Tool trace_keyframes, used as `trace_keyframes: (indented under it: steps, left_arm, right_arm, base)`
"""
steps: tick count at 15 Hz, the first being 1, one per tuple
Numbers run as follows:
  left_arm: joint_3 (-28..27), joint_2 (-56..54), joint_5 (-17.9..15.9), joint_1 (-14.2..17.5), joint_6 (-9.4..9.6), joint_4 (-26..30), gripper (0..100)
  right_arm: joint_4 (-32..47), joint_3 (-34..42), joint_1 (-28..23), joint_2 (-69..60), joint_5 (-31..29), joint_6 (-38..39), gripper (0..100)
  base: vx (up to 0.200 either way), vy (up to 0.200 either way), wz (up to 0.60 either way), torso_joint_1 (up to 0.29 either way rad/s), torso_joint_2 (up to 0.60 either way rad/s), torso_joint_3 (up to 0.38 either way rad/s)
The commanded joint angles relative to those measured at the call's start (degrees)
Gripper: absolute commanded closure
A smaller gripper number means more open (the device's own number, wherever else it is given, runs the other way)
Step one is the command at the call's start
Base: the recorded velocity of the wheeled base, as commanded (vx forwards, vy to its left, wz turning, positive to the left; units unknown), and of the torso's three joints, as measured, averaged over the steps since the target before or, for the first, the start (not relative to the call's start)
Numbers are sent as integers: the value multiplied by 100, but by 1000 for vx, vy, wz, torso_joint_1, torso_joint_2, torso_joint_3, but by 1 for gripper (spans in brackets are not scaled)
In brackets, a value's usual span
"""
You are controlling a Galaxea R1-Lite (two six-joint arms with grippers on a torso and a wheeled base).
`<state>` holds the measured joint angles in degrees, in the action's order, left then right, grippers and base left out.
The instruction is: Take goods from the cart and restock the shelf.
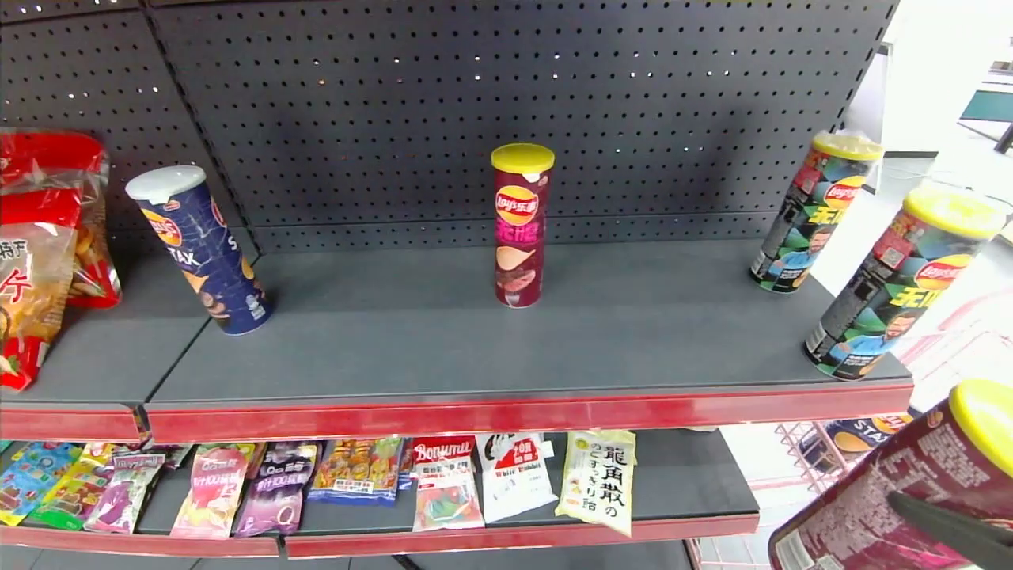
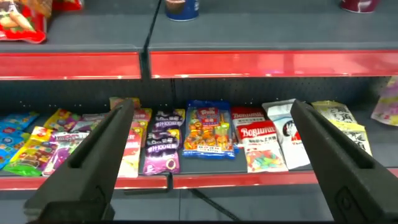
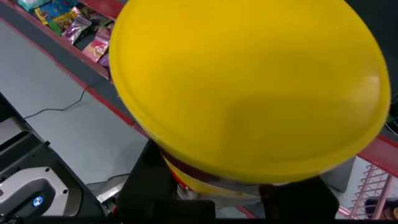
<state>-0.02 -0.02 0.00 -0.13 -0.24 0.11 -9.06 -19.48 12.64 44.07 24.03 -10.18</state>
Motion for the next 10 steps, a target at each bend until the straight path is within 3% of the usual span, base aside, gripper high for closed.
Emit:
trace_keyframes:
  steps: [1, 2, 7, 10]
  left_arm:
    - [2, 2, 0, 5, -2, -2, 0]
    - [2, 2, 0, 5, -2, -2, 0]
    - [2, 2, 0, 5, 7, -2, 0]
    - [2, 2, 0, 5, -2, -2, 0]
  right_arm:
    - [0, 6, 1, 14, 5, -2, 100]
    - [0, -3, 1, 14, 5, -2, 100]
    - [-8, -12, 1, 14, 5, -2, 100]
    - [9, -3, 1, -109, -3, 7, 100]
  base:
    - [0, 0, 0, 0, 0, 0]
    - [0, 0, 0, 0, 0, 0]
    - [200, 0, 0, -6, -1, 3]
    - [0, 0, 0, 0, 0, 0]
